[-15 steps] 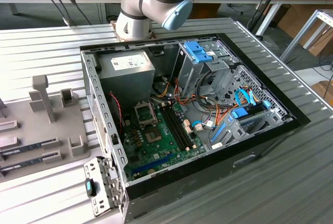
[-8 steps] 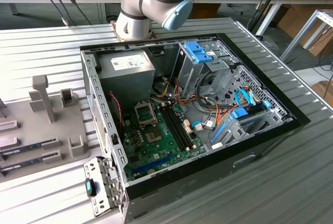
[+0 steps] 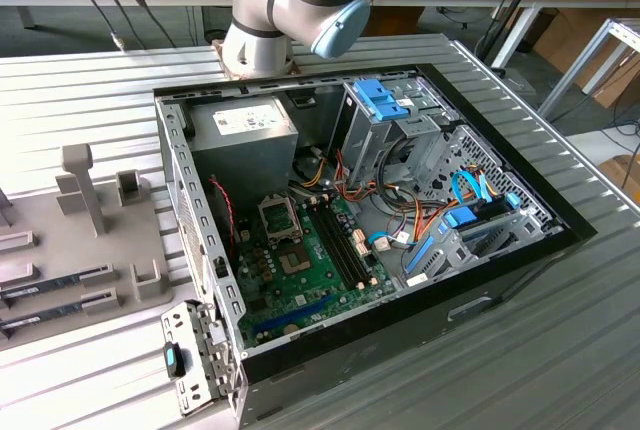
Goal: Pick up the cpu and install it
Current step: 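Pick up the cpu and move it towards the insertion slot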
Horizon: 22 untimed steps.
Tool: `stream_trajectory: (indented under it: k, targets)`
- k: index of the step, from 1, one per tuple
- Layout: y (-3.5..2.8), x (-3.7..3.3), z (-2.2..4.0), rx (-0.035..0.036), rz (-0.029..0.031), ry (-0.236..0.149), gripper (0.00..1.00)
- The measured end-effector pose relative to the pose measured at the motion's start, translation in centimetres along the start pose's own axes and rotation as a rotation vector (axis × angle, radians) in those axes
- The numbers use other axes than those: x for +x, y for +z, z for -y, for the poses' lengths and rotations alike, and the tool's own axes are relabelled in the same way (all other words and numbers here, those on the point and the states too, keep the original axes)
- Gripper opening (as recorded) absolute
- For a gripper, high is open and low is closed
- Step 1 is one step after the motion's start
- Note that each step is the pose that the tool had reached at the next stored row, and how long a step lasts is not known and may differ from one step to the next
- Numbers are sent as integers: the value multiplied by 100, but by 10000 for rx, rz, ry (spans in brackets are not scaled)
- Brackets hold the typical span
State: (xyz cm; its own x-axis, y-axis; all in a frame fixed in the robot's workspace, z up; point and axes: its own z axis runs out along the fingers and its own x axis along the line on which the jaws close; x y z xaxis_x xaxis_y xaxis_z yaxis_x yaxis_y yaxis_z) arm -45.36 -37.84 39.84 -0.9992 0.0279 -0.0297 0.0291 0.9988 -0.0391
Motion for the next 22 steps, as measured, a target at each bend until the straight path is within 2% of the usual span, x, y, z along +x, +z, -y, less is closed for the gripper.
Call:
stream_trajectory:
  k: [13,22]
  targets:
    - [-26,-12,0,-8,-2,1,47]
    - [-23,-93,-1,-8,-1,-1,47]
